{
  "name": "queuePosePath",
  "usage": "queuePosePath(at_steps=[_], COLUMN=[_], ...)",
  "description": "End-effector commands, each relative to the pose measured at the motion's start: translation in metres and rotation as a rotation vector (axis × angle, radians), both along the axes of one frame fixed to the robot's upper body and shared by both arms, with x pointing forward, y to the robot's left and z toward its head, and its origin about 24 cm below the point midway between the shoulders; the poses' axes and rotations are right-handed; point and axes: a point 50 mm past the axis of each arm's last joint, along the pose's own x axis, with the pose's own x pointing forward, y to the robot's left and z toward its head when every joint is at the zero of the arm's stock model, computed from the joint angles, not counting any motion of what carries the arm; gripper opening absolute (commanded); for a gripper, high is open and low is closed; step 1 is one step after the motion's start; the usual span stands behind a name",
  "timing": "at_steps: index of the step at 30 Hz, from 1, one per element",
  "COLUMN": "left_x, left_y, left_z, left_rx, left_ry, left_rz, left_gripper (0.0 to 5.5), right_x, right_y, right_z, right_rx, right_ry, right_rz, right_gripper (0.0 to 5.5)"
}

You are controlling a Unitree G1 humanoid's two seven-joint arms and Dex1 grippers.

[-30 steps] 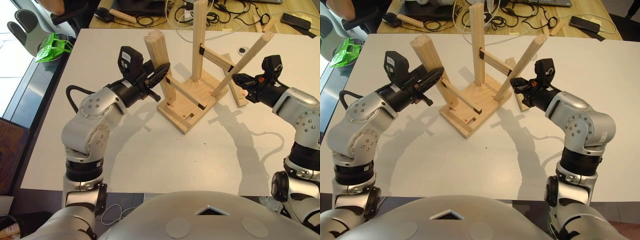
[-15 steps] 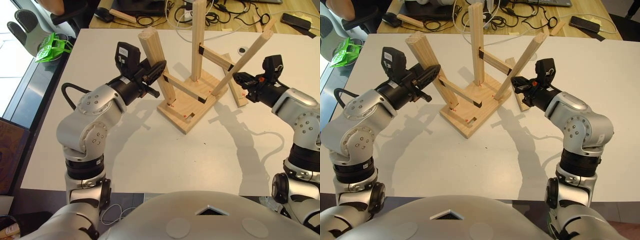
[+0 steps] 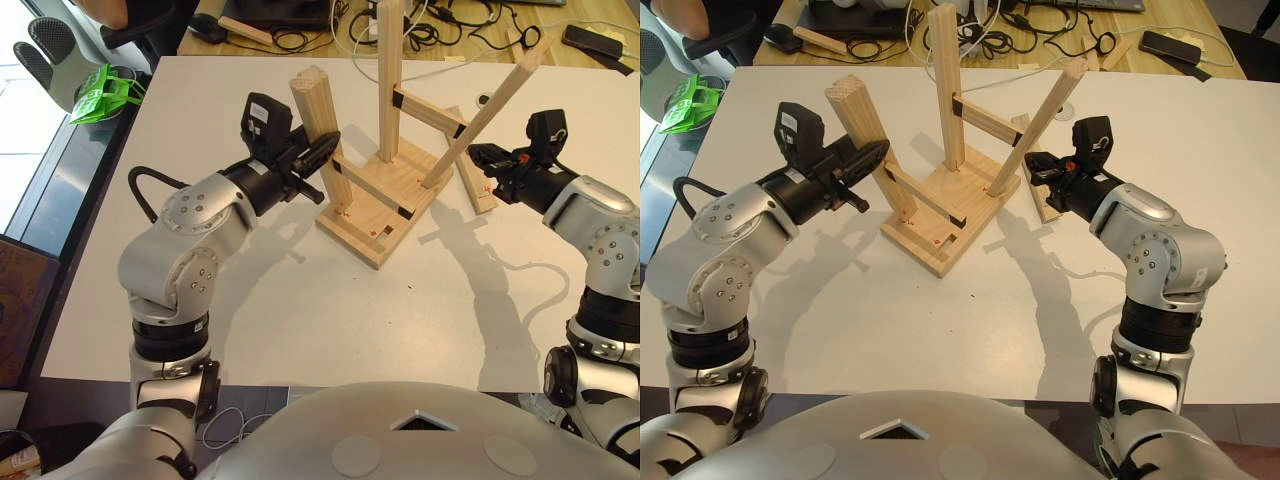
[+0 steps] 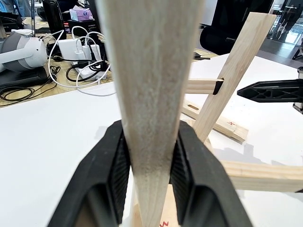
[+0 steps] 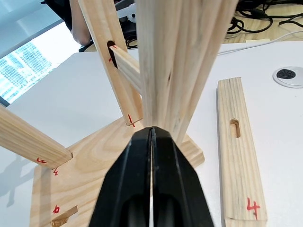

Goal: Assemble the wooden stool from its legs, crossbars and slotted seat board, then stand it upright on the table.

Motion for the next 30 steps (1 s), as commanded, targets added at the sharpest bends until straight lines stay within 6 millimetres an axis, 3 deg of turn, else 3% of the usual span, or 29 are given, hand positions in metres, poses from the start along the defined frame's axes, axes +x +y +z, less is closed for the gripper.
queuePosePath(at_steps=[1,7,11,15,19,24,30], left_x=[-0.010,-0.022,-0.011,0.006,0.005,0.008,0.014], left_y=[0.002,0.003,0.015,0.012,0.005,0.014,0.024], left_z=[-0.028,-0.034,-0.038,-0.040,-0.044,-0.055,-0.051], left_rx=[0.055,0.053,0.104,-0.002,0.014,-0.080,-0.064], left_ry=[0.042,-0.096,-0.127,-0.071,0.005,0.162,0.167], left_rz=[0.069,0.111,0.198,0.287,0.265,0.323,0.313], left_gripper=[1.03,1.03,1.03,1.03,1.03,1.03,1.03], right_x=[0.003,0.004,0.006,0.008,0.009,0.009,0.010], right_y=[-0.003,-0.005,-0.004,-0.002,-0.003,0.000,0.000], right_z=[0.005,0.006,0.008,0.009,0.009,0.008,0.008], right_rx=[-0.021,-0.019,-0.016,-0.010,-0.015,-0.011,-0.011], right_ry=[-0.020,-0.022,-0.025,-0.032,-0.031,-0.033,-0.036], right_rz=[-0.011,-0.020,-0.019,-0.019,-0.019,-0.021,-0.024], right_gripper=[0.00,0.00,0.00,0.00,0.00,0.00,0.00])
